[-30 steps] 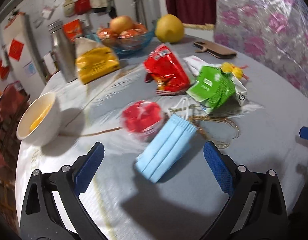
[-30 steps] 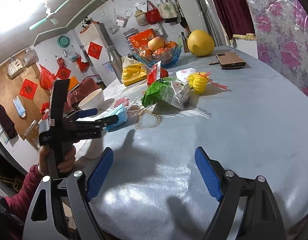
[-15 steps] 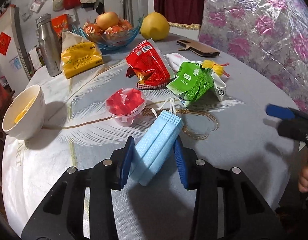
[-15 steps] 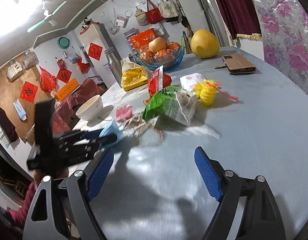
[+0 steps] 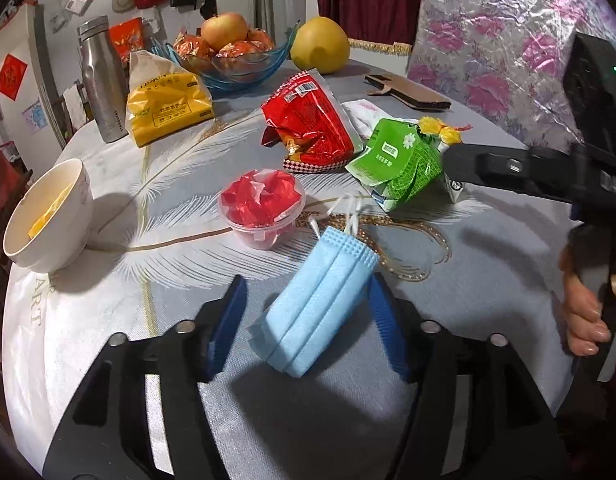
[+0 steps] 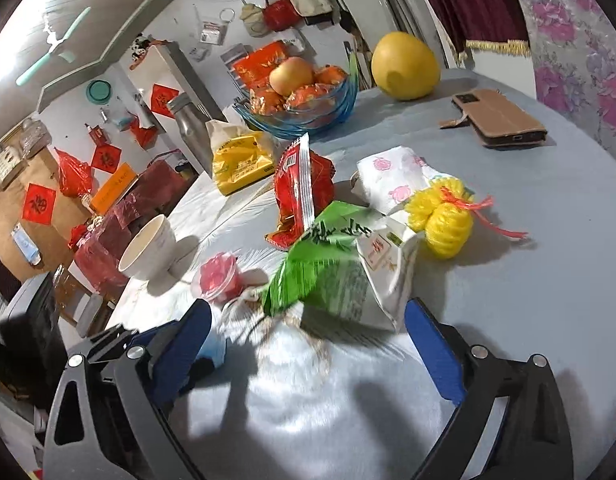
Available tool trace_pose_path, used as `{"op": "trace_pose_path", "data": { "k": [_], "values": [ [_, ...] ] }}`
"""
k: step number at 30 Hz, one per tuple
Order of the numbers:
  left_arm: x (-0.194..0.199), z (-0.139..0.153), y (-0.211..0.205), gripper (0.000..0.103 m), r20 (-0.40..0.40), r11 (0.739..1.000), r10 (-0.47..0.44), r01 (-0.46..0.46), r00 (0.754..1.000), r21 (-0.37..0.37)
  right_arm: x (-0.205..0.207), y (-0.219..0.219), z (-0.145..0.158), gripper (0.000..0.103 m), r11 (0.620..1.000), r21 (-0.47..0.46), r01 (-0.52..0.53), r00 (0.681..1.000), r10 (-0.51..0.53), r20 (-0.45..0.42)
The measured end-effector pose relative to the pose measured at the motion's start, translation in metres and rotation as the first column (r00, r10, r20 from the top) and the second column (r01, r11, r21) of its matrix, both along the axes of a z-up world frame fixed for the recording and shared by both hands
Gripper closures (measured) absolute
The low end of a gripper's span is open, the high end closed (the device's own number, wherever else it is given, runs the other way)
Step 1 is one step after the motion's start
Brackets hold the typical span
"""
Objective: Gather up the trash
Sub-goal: 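Grasp the blue face mask with the left gripper while the right gripper grasps the green tissue packet, then carry the mask and green packet to the red wastebasket and open both grippers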
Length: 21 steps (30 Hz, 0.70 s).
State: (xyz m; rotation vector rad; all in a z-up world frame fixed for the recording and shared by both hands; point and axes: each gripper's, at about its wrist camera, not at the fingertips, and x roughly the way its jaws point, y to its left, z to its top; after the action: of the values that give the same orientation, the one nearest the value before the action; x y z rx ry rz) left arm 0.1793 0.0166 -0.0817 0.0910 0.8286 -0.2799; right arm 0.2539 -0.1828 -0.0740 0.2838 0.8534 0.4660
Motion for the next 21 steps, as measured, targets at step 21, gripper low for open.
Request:
{"op": "trace_pose_path", "data": {
  "k": [21],
  "values": [
    [0.002,-0.002,-0.001,0.06,-0.028,0.999,-0.022,0.02,0.999,-0.045,0.012,0.001,-0.011,0.018,0.999,0.032,0.018,0.999,-0.019,0.033]
  ]
}}
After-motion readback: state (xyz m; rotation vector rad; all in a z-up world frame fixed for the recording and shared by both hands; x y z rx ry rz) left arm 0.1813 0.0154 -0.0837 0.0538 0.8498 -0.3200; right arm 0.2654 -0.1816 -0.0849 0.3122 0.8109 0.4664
